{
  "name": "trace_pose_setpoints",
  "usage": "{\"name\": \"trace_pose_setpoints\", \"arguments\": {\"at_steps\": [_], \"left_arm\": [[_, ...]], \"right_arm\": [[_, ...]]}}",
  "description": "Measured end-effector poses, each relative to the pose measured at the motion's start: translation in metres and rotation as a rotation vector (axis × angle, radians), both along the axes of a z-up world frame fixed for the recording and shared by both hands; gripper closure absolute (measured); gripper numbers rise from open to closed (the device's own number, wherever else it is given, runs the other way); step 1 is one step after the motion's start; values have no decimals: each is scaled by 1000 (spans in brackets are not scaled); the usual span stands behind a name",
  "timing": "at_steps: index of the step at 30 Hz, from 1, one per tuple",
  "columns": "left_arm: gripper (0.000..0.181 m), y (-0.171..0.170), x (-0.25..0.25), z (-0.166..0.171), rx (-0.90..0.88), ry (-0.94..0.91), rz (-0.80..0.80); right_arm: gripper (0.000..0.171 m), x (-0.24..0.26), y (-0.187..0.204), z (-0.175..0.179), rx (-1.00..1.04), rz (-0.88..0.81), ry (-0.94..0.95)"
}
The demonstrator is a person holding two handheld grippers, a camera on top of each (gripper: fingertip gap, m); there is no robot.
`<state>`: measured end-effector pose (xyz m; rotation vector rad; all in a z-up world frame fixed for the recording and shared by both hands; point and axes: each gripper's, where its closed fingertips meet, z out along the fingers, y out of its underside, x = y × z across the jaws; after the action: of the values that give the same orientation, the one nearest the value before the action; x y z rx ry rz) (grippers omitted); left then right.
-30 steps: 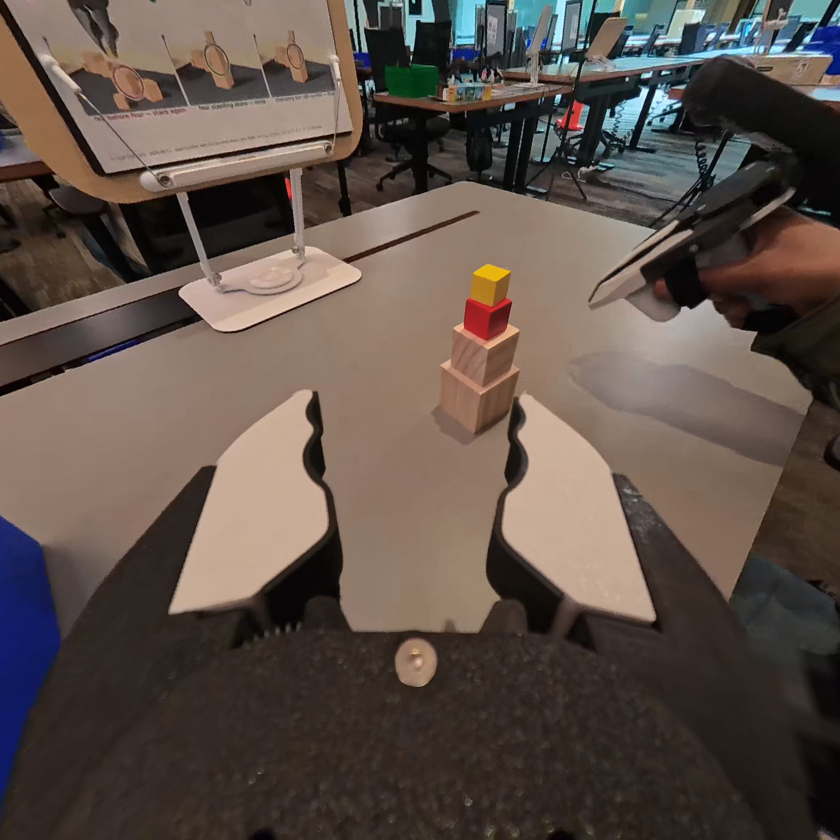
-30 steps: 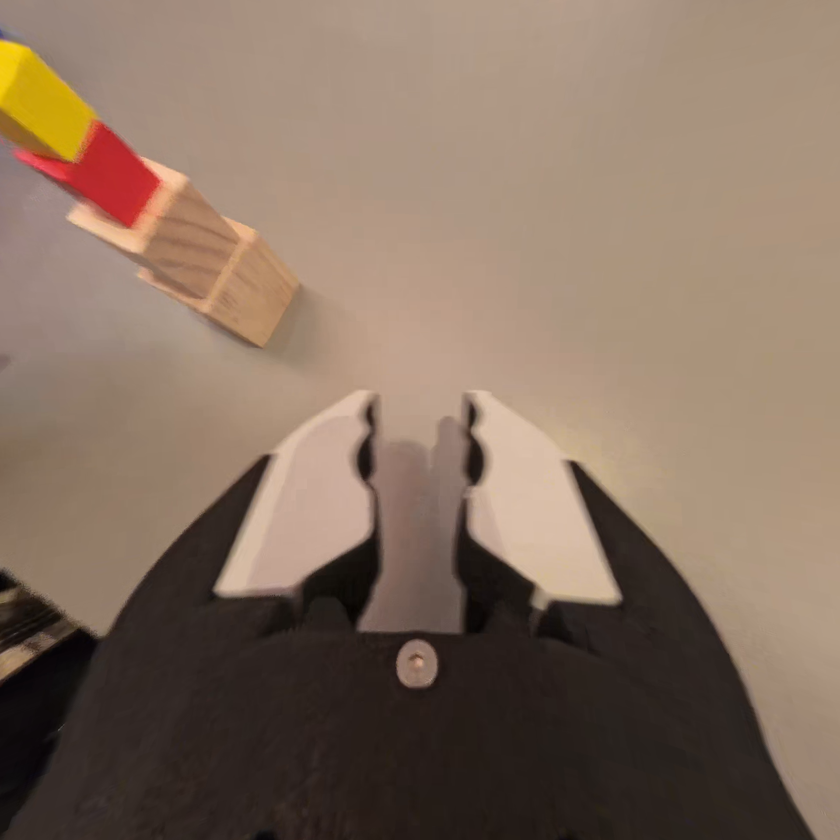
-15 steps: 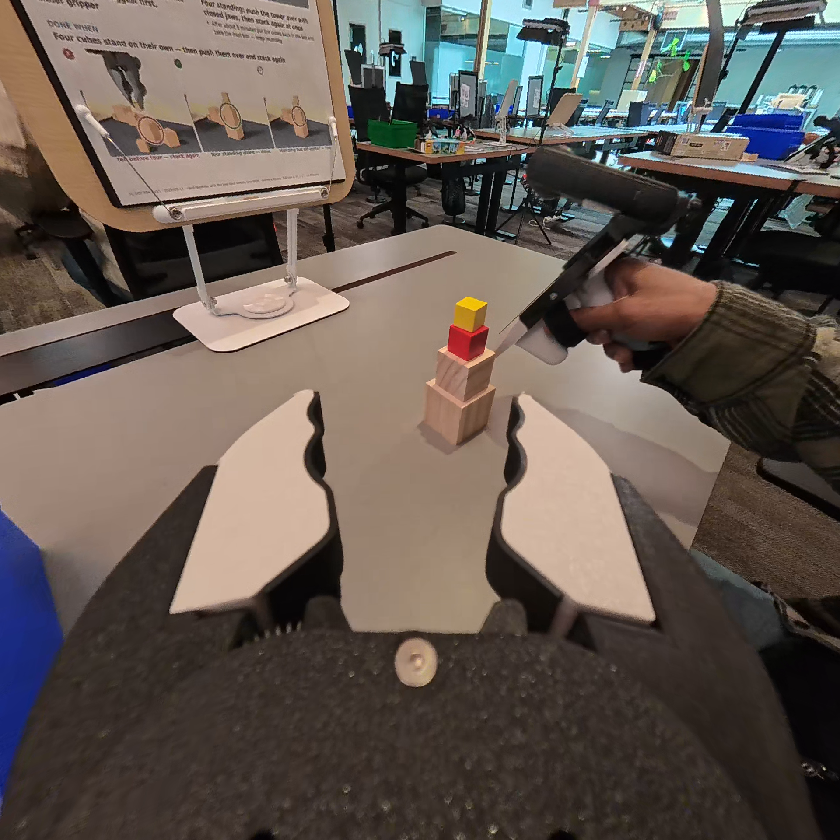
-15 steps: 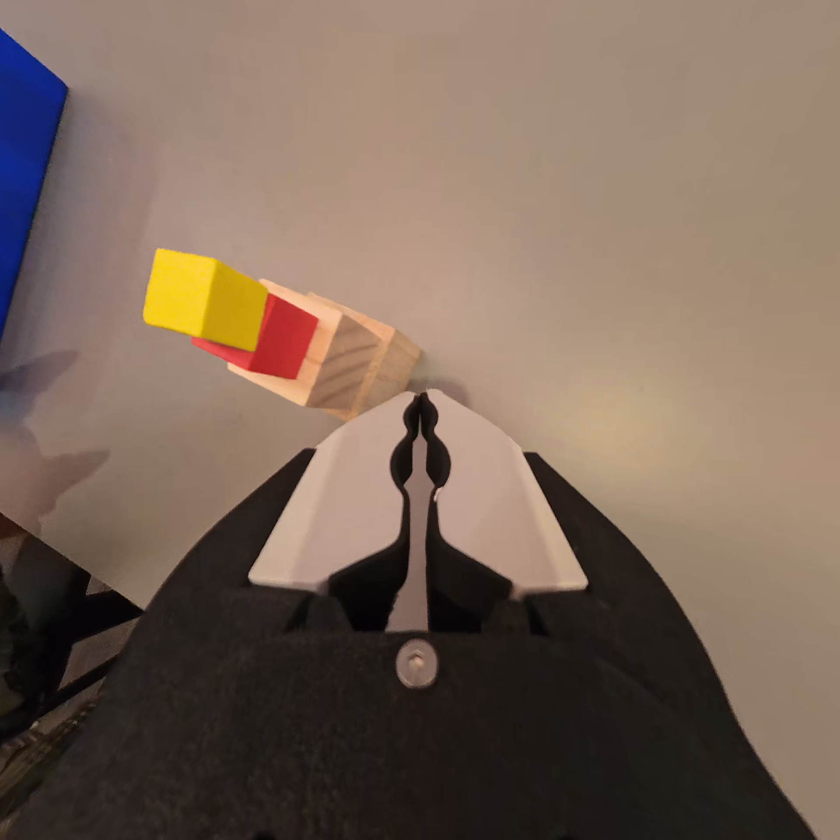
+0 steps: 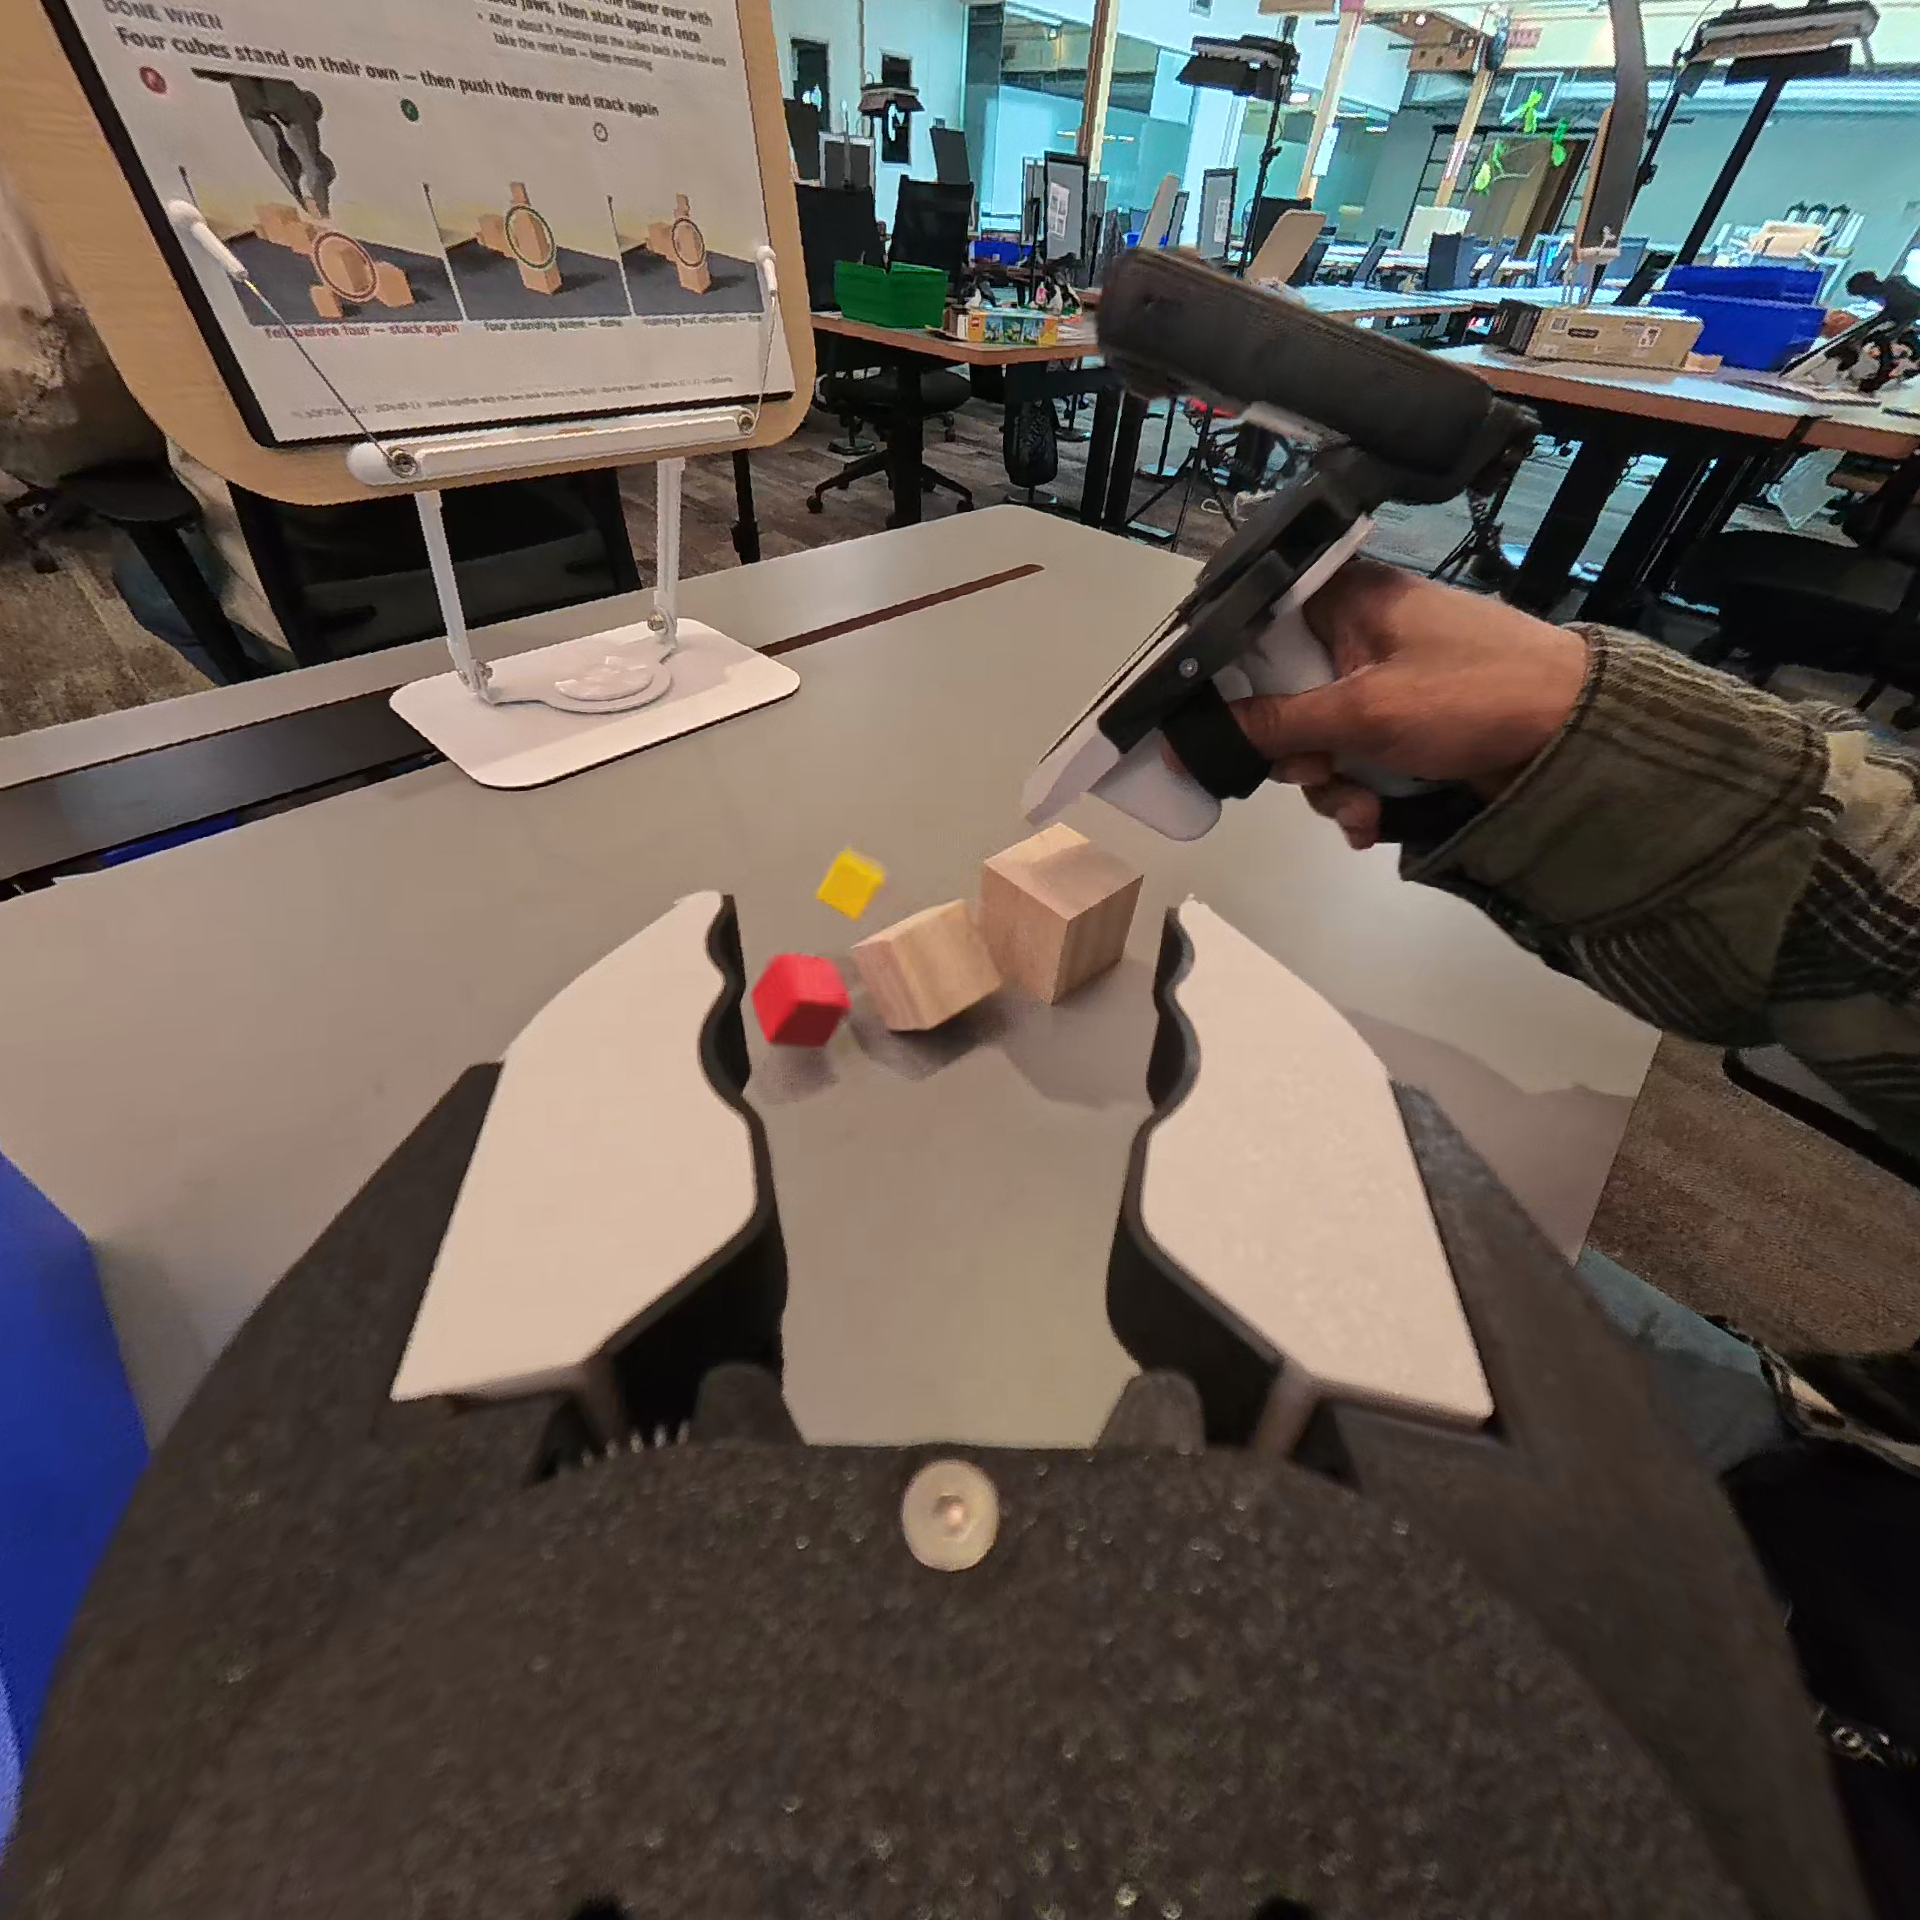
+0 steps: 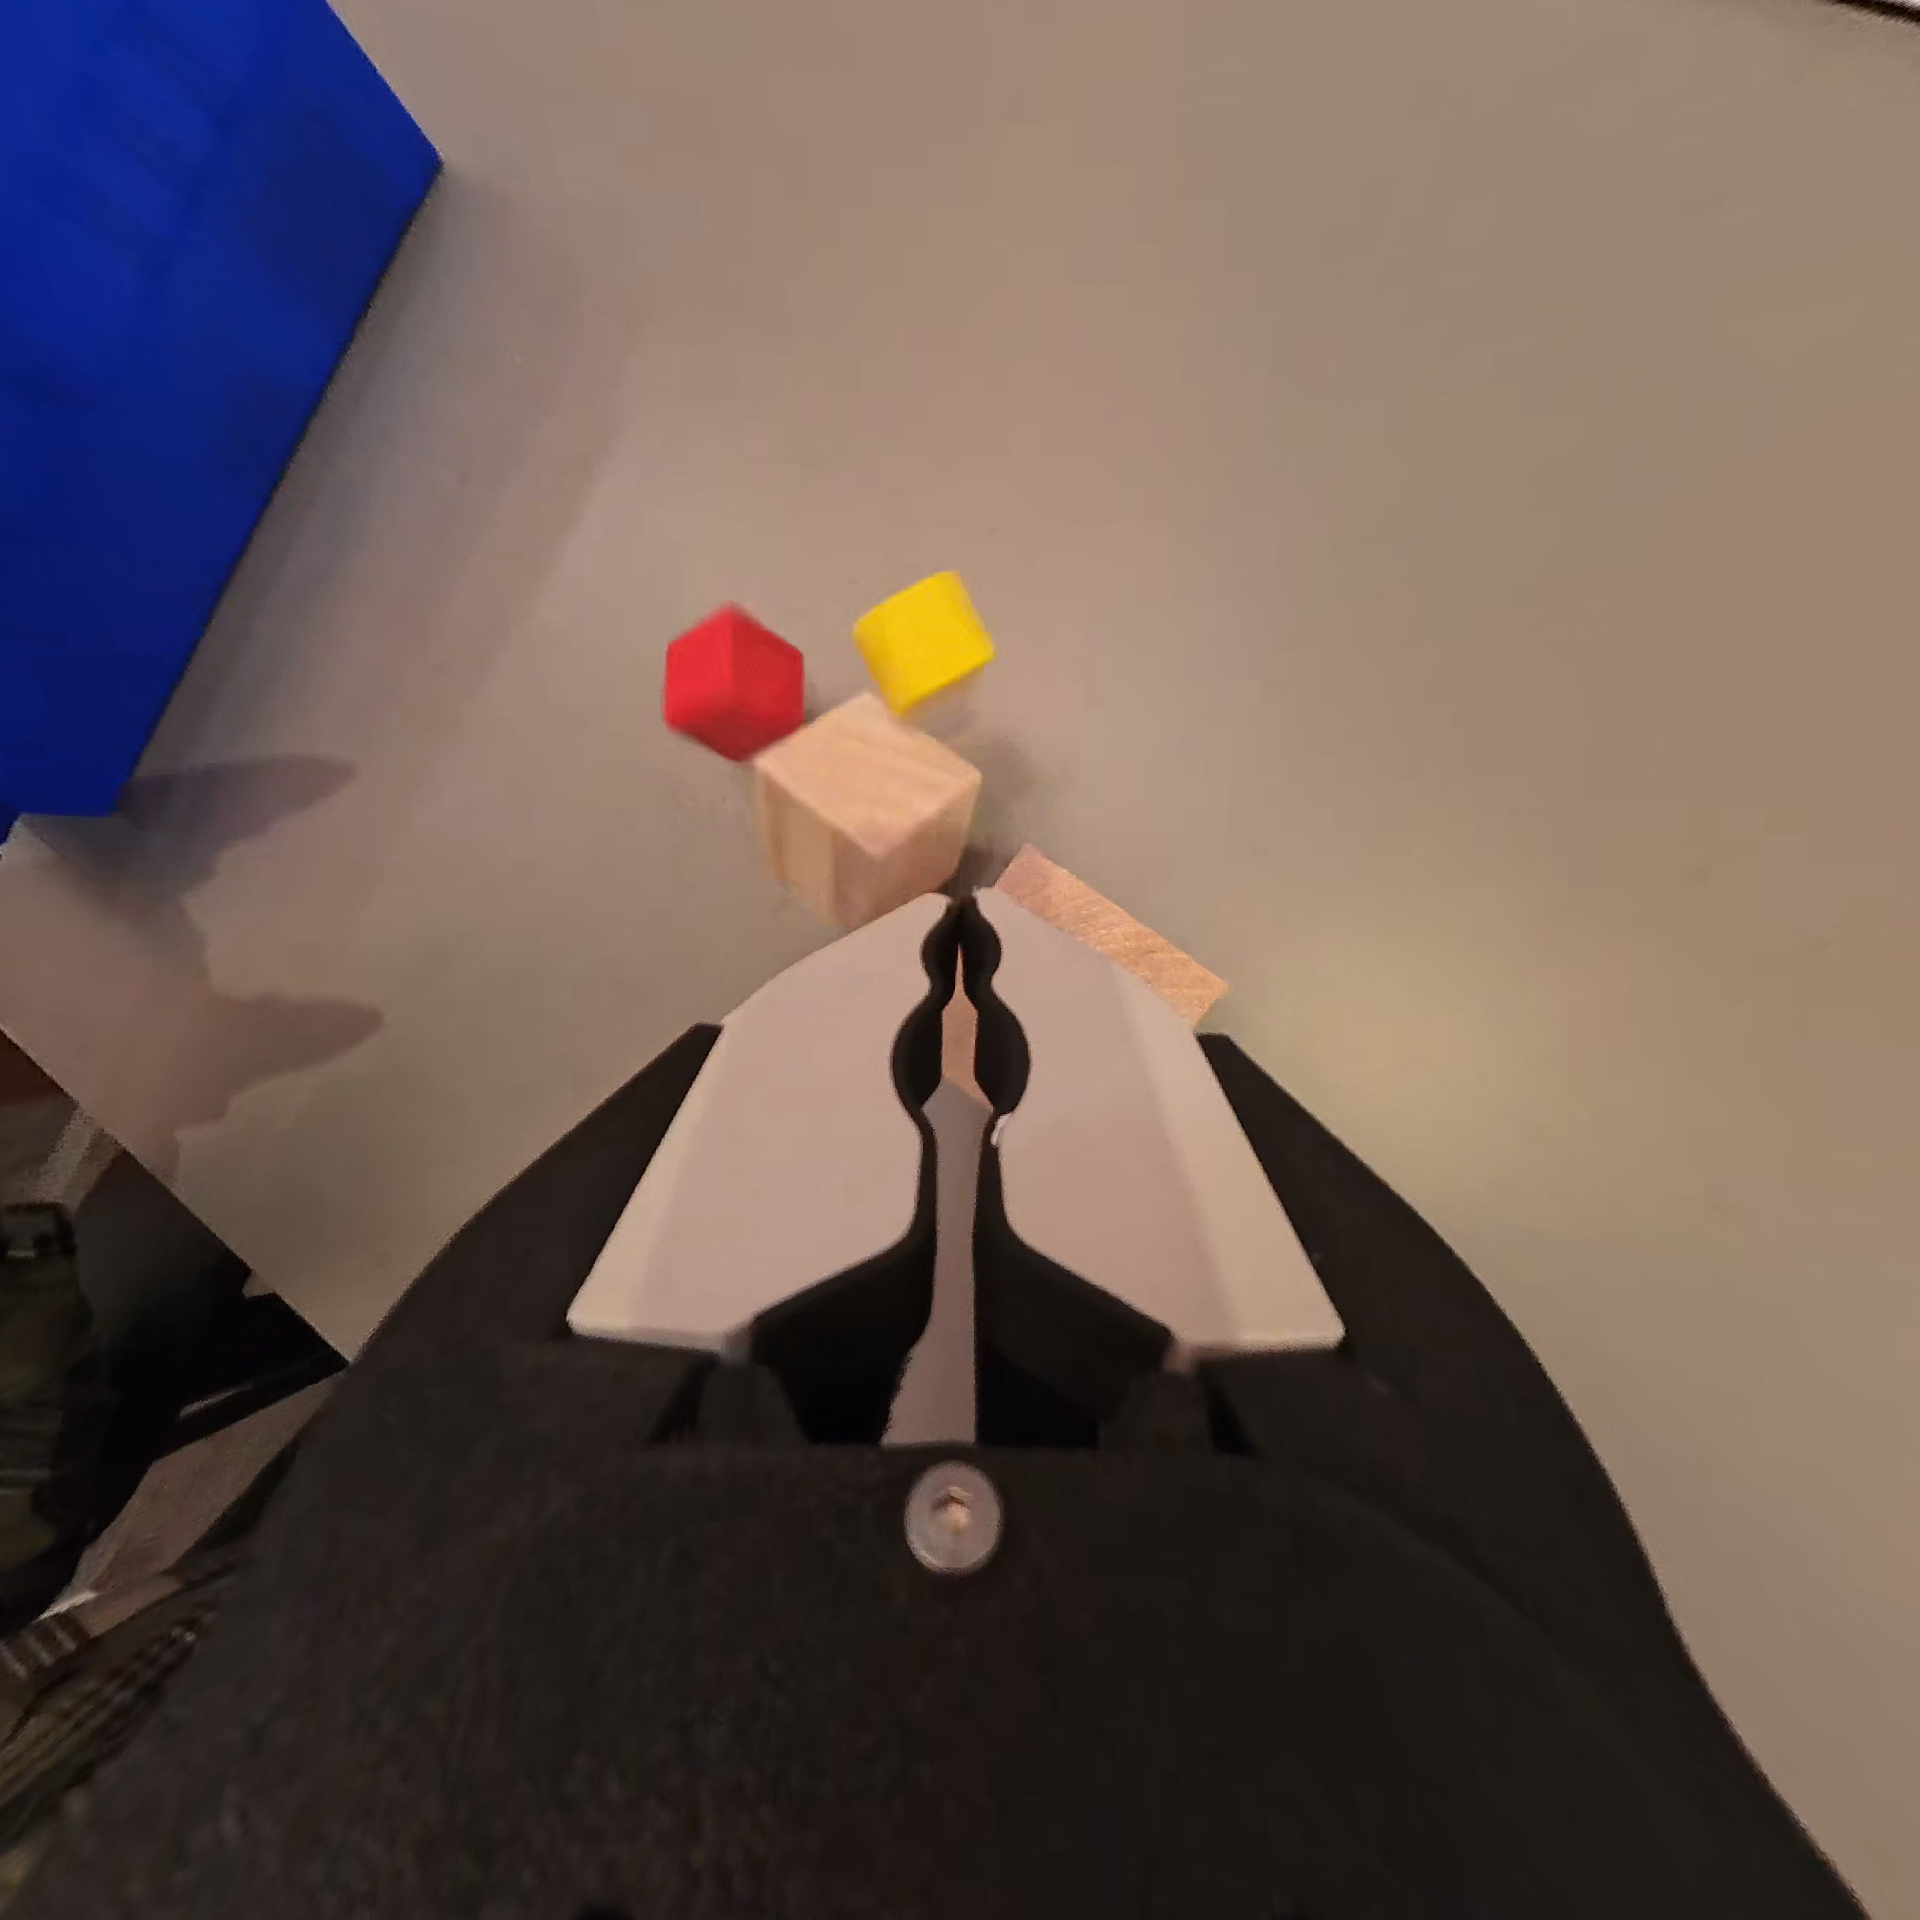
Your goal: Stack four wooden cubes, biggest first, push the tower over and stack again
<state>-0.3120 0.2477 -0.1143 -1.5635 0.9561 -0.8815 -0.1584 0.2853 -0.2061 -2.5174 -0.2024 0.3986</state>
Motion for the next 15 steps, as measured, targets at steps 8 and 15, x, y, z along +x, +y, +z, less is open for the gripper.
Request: {"name": "trace_pose_setpoints", "arguments": {"at_steps": [8, 15], "left_arm": [[106, 3, 0, -7, -18, 2, -17], [107, -2, 8, -14, -10, 33, -52]], "right_arm": [[171, 24, -13, 22, 81, -19, -21], [151, 36, -31, 37, 154, 15, -60]]}}
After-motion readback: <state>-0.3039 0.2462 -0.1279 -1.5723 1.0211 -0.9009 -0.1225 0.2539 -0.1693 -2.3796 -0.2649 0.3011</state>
